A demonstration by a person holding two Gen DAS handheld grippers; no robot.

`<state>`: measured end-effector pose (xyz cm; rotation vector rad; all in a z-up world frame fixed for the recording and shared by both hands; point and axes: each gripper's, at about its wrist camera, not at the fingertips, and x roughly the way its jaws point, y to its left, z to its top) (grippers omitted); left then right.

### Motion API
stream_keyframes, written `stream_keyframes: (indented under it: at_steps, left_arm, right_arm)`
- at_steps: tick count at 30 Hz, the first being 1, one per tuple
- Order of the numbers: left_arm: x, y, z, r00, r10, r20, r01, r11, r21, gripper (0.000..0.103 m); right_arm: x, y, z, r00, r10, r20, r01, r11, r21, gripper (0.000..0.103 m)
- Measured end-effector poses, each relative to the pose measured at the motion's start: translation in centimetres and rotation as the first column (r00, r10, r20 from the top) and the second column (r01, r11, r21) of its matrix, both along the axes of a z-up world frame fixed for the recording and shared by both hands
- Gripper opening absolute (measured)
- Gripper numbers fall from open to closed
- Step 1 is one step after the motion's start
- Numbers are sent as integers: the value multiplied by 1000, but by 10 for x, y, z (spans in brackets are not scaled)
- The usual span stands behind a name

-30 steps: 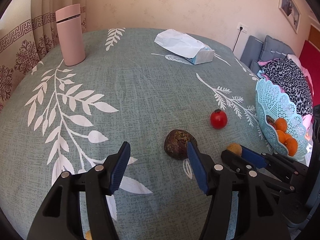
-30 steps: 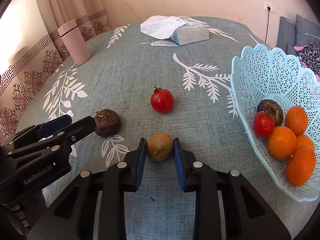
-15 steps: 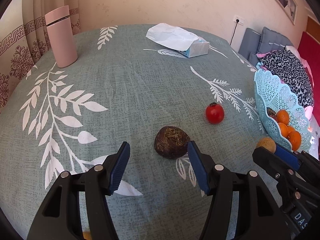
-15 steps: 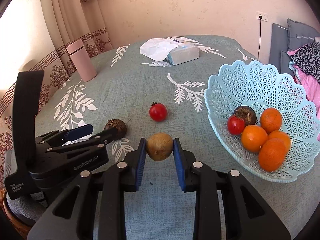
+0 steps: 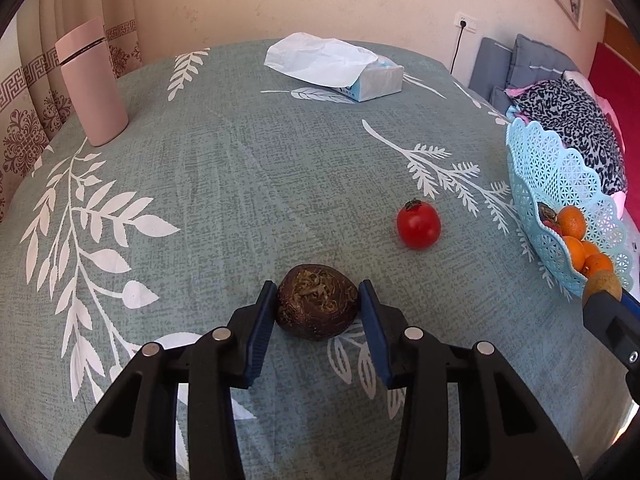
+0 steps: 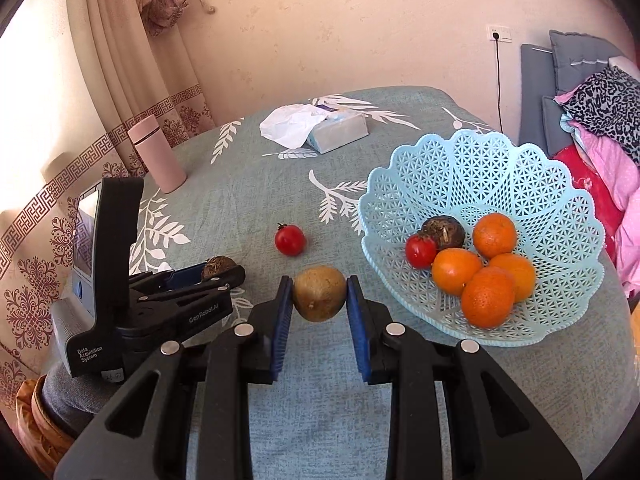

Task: Organize fruits
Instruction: 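Carry the kiwi into the blue basket and open the right gripper while the left holds the beet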

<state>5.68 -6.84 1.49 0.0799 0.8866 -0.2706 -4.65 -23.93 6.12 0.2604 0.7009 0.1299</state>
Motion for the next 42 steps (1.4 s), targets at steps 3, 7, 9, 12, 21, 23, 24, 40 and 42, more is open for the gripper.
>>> stream_keyframes:
  at_steps: [3, 7, 9, 12, 21, 23, 24, 40, 42]
  left_arm:
    - [-5, -1, 1, 1000, -4, 19, 4, 1000, 15, 42]
    - [-12, -2, 4, 999, -6, 51, 4, 999, 36, 42]
    - [-14, -2, 7, 998, -5, 59, 3, 999, 34, 42]
    - [-17, -2, 11, 997, -4, 71, 2, 1000, 29, 42]
    - [-26, -12, 20, 995, -30, 91, 27, 999, 34, 42]
    - [-27, -15, 21, 995, -35, 92, 31, 999, 36, 42]
    - [-27, -16, 22, 995, -36, 93, 33, 999, 36, 42]
    - [-37, -39, 35, 990, -76, 121, 73, 997, 32, 42]
    - [-38, -44, 37, 988, -86, 127, 82, 996, 34, 42]
  right_arm:
    - [-3, -12, 2, 999, -34, 4, 34, 999, 4, 28]
    - [-10, -33, 3, 995, -95, 8, 95, 995, 8, 28]
    - [-14, -46, 4, 991, -130, 10, 130, 991, 9, 28]
    - [-18, -65, 5, 983, -185, 11, 185, 983, 8, 28]
    - [-29, -105, 3, 954, -301, 13, 301, 954, 9, 28]
    - [-30, -109, 1, 950, -312, 10, 312, 950, 5, 28]
    - [-30, -111, 1, 948, -318, 9, 318, 948, 6, 28]
    - [-38, -122, -5, 930, -367, 24, 366, 930, 34, 30]
    - [-39, -123, -5, 927, -373, 27, 372, 928, 32, 30]
